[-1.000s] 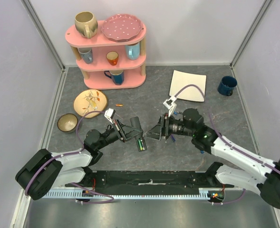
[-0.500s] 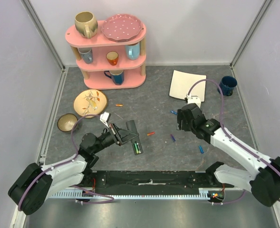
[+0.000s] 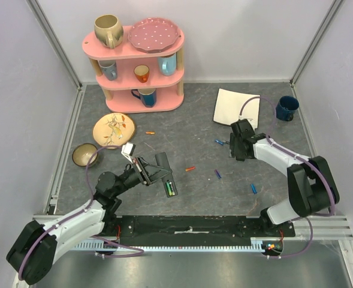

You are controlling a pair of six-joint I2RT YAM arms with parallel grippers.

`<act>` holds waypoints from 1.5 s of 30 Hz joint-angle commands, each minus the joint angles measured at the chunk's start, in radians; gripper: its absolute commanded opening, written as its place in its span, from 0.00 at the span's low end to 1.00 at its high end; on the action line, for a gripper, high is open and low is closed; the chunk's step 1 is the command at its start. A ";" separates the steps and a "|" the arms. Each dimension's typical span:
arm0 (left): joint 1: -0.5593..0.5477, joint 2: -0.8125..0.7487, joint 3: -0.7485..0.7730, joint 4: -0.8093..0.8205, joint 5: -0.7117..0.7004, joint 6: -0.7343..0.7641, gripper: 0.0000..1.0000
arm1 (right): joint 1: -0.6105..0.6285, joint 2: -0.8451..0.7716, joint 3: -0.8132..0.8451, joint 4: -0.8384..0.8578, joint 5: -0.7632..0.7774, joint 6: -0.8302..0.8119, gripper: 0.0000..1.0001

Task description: Load the batteries into the remote control

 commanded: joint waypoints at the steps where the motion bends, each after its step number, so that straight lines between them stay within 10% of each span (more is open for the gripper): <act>1: 0.003 -0.057 -0.052 -0.036 0.013 0.050 0.02 | -0.021 0.047 0.036 0.067 -0.033 -0.024 0.70; 45: 0.003 0.018 -0.055 0.017 0.011 0.061 0.02 | -0.107 0.133 -0.097 0.158 -0.145 -0.005 0.57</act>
